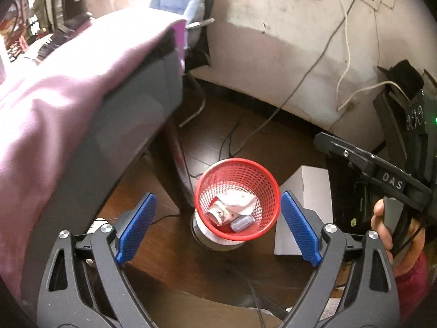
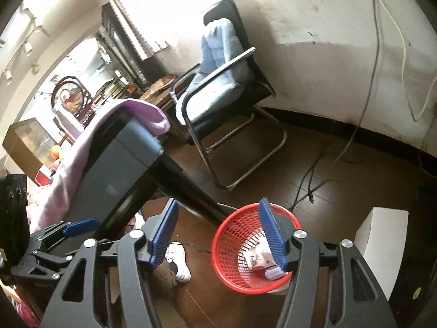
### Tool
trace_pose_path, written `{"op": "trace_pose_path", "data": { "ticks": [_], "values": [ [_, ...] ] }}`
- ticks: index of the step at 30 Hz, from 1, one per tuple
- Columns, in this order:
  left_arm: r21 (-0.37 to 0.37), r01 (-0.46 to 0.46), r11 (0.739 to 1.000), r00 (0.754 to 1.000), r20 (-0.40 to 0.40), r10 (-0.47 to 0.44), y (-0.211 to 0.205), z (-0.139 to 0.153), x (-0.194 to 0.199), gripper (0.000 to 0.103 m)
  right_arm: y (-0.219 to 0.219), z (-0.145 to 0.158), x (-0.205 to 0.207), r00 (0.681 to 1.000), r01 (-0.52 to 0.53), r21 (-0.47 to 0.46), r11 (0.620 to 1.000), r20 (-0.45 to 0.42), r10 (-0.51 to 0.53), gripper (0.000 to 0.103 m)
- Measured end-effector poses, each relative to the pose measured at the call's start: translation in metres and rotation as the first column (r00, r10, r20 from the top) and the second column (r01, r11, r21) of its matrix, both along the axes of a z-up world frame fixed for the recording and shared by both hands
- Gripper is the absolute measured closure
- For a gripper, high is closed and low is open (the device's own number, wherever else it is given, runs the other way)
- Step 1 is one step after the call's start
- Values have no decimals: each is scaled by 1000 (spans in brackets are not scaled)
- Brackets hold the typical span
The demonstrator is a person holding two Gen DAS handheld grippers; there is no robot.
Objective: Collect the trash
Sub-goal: 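Carry tissue and mask to the red wastebasket and open both grippers, then return both tools to the table and grasp the red snack bag with the right gripper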
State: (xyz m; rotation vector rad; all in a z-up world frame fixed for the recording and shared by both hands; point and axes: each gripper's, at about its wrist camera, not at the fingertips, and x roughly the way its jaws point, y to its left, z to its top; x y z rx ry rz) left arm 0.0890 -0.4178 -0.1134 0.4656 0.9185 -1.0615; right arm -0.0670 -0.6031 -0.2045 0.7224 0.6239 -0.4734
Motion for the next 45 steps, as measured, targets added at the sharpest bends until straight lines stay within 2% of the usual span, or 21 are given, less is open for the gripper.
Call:
{"op": "trace_pose_path", "data": {
  "ticks": [8, 14, 16, 20, 24, 26, 28, 30, 31, 32, 34, 39, 41, 42, 44, 45],
  "values": [
    [-99, -72, 992, 994, 71, 79, 44, 34, 1, 9, 45, 43, 12, 997, -74, -132, 989, 20, 78, 17],
    [-168, -161, 973, 979, 95, 178, 84, 54, 8, 8, 69, 67, 19, 989, -121, -127, 985, 67, 130, 12],
    [-189, -196, 962, 971, 98, 217, 98, 60, 12, 7, 79, 72, 24, 987, -144, -136, 980, 57, 152, 12],
    [-229, -299, 926, 933, 132, 334, 141, 76, 29, 7, 99, 82, 35, 980, -185, -173, 967, 38, 194, 9],
    [-272, -420, 866, 877, 123, 464, 200, 88, 52, 7, 121, 92, 52, 964, -252, -189, 949, 36, 263, 7],
    [-285, -483, 828, 836, 130, 533, 235, 93, 64, 7, 135, 96, 65, 951, -296, -189, 936, 34, 307, 7],
    [-288, -538, 792, 794, 144, 591, 266, 96, 75, 7, 148, 99, 76, 936, -338, -186, 923, 32, 349, 7],
    [-284, -603, 746, 735, 165, 657, 303, 97, 90, 7, 162, 103, 90, 918, -382, -182, 906, 35, 395, 7],
    [-280, -625, 729, 714, 173, 678, 315, 97, 95, 7, 169, 106, 99, 907, -406, -183, 896, 37, 419, 7],
    [-272, -661, 699, 678, 184, 712, 336, 96, 106, 7, 176, 108, 106, 898, -424, -183, 887, 40, 437, 7],
    [-263, -717, 645, 617, 190, 764, 368, 97, 122, 7, 194, 116, 128, 867, -479, -182, 859, 52, 495, 7],
    [-270, -800, 537, 513, 159, 844, 426, 94, 146, 7, 248, 138, 187, 772, -604, -208, 769, 86, 629, 7],
    [-266, -822, 504, 482, 148, 864, 441, 90, 155, 7, 270, 146, 209, 738, -638, -237, 733, 84, 669, 7],
    [-265, -829, 492, 474, 134, 870, 448, 87, 158, 7, 283, 150, 220, 718, -654, -259, 711, 82, 691, 7],
    [-256, -839, 479, 468, 106, 877, 457, 78, 163, 8, 305, 157, 240, 687, -677, -297, 674, 74, 723, 7],
    [-271, -834, 481, 480, 77, 874, 462, 78, 162, 7, 312, 159, 245, 680, -682, -305, 664, 71, 730, 7]
  ]
}}
